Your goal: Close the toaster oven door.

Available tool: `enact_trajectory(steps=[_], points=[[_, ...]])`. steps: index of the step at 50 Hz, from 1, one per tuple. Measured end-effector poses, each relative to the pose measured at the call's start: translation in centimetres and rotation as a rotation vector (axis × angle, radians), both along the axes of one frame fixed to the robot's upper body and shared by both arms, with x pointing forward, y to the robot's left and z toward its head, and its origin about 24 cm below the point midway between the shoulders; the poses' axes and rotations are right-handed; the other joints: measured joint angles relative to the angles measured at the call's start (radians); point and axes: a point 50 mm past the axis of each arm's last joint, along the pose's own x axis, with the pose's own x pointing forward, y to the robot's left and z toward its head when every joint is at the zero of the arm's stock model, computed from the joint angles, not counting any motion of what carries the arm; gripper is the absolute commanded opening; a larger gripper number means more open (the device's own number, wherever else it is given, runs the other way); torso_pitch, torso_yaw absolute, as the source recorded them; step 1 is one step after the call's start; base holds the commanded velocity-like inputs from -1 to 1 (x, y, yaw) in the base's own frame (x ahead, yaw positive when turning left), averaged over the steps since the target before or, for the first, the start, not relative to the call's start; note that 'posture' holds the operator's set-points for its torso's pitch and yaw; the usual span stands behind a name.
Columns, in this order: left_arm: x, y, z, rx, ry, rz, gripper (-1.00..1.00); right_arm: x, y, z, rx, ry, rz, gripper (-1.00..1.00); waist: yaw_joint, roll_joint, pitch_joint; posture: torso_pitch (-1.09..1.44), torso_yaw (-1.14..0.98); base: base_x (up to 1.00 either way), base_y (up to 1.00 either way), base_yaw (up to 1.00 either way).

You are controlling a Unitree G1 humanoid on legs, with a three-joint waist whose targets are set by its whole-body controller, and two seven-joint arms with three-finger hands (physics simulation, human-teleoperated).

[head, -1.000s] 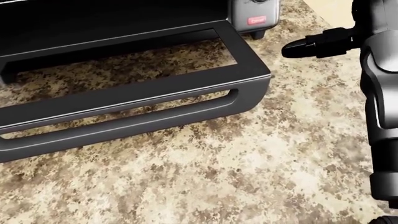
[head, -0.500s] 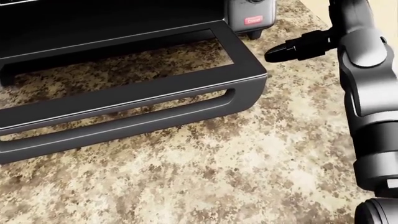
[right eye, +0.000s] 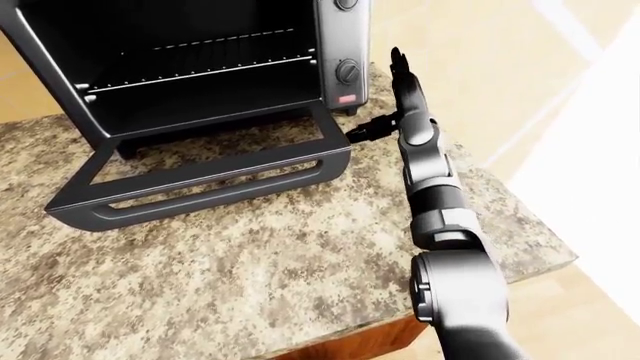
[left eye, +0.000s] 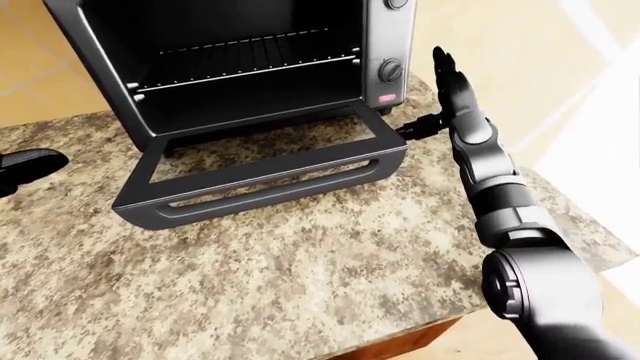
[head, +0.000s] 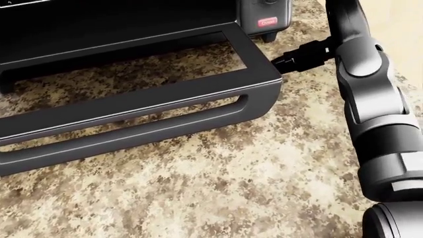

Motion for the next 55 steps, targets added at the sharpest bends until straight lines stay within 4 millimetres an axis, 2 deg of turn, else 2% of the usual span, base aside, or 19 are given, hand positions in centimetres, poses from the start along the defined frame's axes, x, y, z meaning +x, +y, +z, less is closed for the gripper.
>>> enact_trajectory(steps=[41,55], points=[[-0.3,0.2,0.4,0.005,-0.014,0.007,1.00,0.1,4.3,-0.5,0.008,0.000,0.103,1.00,-0.012,0.013,0.000,0.00,0.00,0.00,0.00,0.00],[-0.5,0.4,1.0,0.009,-0.024,0.009,1.00,0.6,5.3,1.1,0.120,-0.014,0.134,1.00,-0.017,0.017,0.008,0.00,0.00,0.00,0.00,0.00]])
